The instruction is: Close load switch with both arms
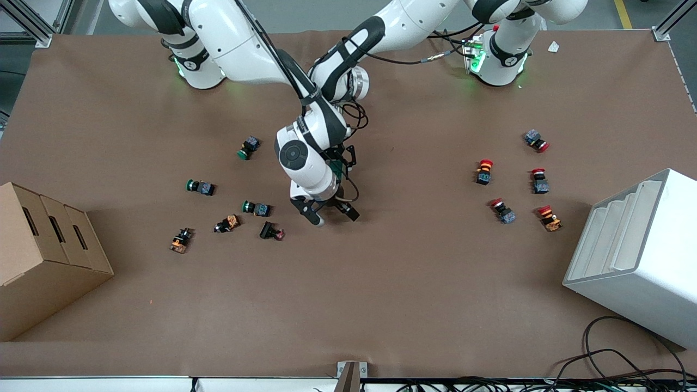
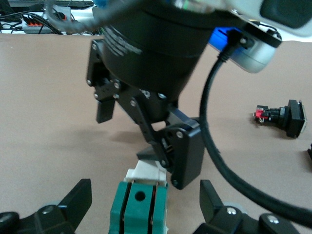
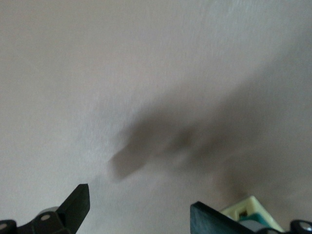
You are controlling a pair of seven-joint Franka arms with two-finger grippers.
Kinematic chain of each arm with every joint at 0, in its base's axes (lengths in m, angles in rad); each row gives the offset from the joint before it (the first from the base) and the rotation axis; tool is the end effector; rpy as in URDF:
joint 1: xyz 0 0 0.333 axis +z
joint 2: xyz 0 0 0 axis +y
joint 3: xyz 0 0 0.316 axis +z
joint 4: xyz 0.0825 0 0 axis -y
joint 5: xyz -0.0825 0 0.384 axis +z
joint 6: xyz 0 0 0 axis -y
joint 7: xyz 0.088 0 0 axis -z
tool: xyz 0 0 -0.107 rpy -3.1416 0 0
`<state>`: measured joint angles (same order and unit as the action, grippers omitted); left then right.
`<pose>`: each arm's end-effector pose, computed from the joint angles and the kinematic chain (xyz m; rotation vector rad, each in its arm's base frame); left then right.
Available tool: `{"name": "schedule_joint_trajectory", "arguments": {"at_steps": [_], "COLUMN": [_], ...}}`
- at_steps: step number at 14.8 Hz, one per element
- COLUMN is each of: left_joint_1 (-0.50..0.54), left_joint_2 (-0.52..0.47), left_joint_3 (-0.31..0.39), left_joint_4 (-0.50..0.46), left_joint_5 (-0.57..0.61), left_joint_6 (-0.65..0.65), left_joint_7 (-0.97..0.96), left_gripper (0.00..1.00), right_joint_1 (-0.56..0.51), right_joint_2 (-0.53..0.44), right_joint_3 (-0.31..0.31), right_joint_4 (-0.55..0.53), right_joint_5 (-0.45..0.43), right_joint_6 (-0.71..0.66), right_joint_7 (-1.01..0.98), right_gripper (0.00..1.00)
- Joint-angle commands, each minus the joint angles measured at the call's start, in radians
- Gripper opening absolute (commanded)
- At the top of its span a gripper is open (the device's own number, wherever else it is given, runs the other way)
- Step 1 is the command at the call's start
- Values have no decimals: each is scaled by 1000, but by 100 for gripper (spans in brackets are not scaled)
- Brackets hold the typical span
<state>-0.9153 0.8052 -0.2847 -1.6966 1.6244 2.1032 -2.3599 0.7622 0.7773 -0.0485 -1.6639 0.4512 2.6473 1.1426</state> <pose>0.2996 -0.5928 0.1387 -2.7546 -0.0814 -1.5081 0.5319 0.4509 0.1724 -2.6251 1.0909 0.0761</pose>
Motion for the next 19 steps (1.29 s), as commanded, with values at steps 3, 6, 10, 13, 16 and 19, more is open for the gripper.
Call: {"name": "schedule_joint_trajectory", "arguments": {"at_steps": [3,6,10,13,16,19], "left_joint_1": [10,10,12,24,47,75], "left_joint_2": [-31,-35,-41,-70,-116,-170], "left_joint_3": [-7,-5,-7,-7,-7,-7], "left_joint_4": [52,51,52,52,52,52], "left_joint_5": [-135,-141,-143,-205,-280,-383], "left_joint_6": [15,15,15,34,55,80], "left_joint_7": [154,159,162,224,303,402], "left_gripper": [98,98,98,98,98,98], "right_joint_1": [-125,-204,-238,-239,-262,-456], "right_joint_2": [-44,-105,-216,-305,-368,-423], "right_joint_3": [2,-8,-163,-295,-413,-319], "right_joint_4": [59,56,53,53,62,139], "right_joint_5": [3,-3,-54,-167,-190,-287], "right_joint_6": [-217,-314,-551,-717,-832,-935], "right_joint_7": [-173,-343,-623,-849,-1087,-1196], "right_gripper": [100,100,100,100,100,100]}}
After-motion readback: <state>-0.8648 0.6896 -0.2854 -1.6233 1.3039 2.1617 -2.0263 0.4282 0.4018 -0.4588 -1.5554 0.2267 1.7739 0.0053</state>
